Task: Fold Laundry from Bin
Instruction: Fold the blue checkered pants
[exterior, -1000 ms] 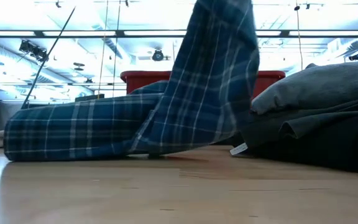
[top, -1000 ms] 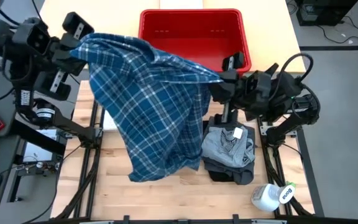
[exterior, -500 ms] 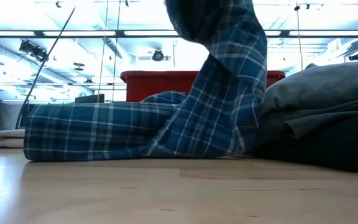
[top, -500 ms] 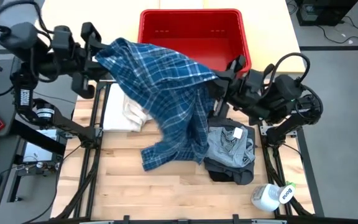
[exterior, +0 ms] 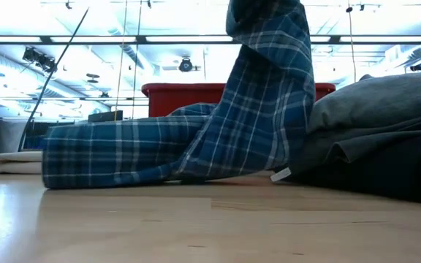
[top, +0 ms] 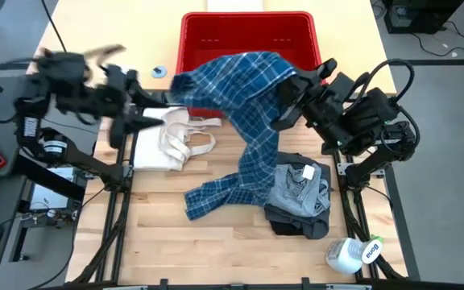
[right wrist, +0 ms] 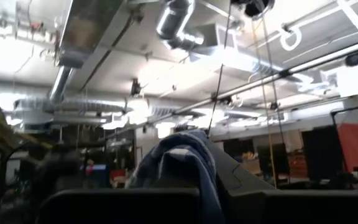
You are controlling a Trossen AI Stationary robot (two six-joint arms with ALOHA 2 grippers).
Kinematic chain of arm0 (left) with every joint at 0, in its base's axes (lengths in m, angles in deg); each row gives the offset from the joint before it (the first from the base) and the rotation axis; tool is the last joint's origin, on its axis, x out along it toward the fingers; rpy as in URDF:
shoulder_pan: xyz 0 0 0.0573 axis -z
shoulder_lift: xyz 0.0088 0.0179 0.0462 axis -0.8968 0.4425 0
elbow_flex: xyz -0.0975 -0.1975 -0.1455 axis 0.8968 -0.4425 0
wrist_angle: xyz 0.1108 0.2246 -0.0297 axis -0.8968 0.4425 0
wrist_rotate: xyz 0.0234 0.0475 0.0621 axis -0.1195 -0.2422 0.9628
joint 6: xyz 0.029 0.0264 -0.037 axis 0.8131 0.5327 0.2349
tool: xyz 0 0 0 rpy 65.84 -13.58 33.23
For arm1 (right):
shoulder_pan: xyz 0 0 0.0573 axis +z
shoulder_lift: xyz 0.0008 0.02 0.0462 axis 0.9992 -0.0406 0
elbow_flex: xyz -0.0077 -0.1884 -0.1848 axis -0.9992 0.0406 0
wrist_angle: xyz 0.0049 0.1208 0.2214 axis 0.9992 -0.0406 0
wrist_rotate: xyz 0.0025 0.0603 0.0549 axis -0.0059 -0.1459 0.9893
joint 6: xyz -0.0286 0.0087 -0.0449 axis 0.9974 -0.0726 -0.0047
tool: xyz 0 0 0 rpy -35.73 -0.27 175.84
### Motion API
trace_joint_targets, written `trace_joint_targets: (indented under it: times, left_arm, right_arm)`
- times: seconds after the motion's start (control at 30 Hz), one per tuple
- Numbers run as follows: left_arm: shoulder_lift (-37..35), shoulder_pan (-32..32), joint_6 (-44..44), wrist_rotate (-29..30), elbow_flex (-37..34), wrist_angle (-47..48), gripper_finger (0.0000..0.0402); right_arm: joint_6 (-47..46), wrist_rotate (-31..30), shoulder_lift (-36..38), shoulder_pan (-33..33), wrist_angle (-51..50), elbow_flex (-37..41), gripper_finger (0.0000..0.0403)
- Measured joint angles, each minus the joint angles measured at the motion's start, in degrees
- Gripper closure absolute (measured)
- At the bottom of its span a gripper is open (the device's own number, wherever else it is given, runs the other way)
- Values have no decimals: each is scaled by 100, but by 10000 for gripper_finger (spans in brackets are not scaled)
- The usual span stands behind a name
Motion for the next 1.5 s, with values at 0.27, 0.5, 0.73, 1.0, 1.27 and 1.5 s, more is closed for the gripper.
trace_joint_targets:
  times: [0.27,0.5,0.73,1.0,1.27,1.5]
  left_arm:
    - [-219,769,-52,738,-1664,-808,190]
    - [-424,1058,-632,711,-3854,-2779,206]
    - [-428,918,-1253,704,-5203,-4401,207]
    - [-436,713,-1827,-84,-6013,-5784,207]
    - [-256,747,-1892,-193,-6150,-6336,207]
    - [-24,794,-1980,-314,-6157,-6733,212]
  right_arm:
    - [174,98,-49,-268,631,0,397]
    - [322,111,-237,-446,809,-234,397]
    - [350,121,-350,-472,223,-611,397]
    - [341,80,-353,-472,73,-612,397]
    - [333,-93,-353,-457,-110,-612,397]
    - [301,-127,-353,-457,-300,-612,396]
